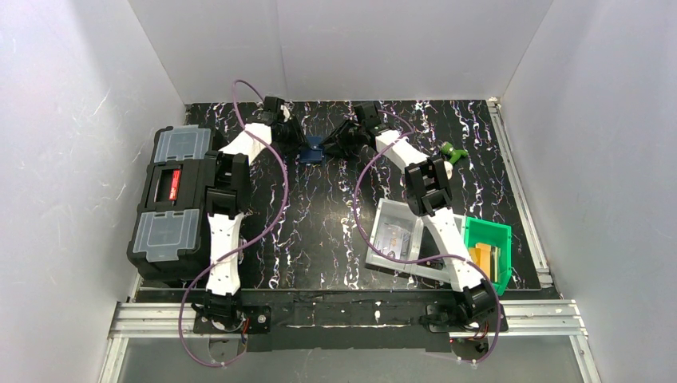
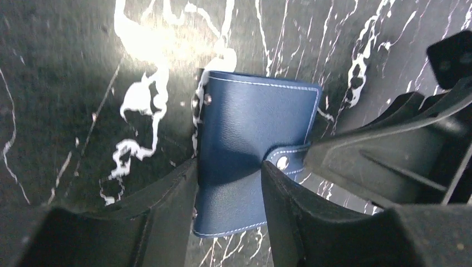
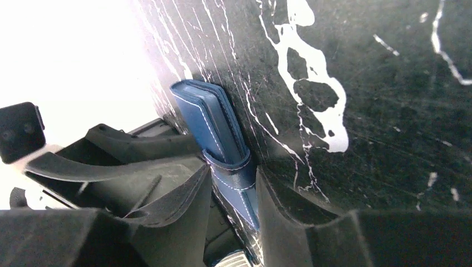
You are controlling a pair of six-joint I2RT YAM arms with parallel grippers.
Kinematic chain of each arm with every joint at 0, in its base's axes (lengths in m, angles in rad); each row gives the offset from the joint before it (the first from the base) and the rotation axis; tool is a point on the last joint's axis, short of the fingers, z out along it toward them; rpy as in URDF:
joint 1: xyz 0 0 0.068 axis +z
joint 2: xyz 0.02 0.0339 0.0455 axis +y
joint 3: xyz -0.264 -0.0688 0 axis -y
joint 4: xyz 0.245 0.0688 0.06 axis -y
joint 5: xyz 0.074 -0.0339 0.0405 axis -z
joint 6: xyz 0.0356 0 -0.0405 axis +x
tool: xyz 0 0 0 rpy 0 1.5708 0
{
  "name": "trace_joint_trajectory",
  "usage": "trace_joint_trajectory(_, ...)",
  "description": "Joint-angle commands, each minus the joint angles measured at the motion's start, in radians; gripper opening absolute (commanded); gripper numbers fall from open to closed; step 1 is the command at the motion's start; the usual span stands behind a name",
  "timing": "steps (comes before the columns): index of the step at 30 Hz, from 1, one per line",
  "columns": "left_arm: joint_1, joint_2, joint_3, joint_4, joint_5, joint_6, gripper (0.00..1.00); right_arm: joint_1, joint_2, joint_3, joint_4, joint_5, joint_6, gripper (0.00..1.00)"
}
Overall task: Take the credit cards out of the card holder
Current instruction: Move the card holder to the center of the board.
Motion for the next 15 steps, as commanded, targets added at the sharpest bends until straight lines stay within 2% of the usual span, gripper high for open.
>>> trace_joint_trajectory(1,-0.026,-0.052,-0.103,-0.137,0.038,0.017,0.44,0.004,0.017,-0.001,-0.010,0.005,-0.029,0.40)
trace_joint_trajectory(4,-0.027,-0.079,-0.152,-0.143,0.059,0.010,0.43,0.006,-0.014,-0.036,-0.046,-0.004,-0.072,0.34)
trace_joint_trajectory(10,-0.062,-0.192,-0.290,-0.143,0.062,-0.005,0.37,0.035,-0.180,-0.299,-0.071,0.001,-0.201,0.20)
trace_joint_trajectory(15,-0.100,-0.323,-0.456,-0.134,0.045,-0.048,0.30,0.075,-0.327,-0.519,-0.092,0.031,-0.290,0.13)
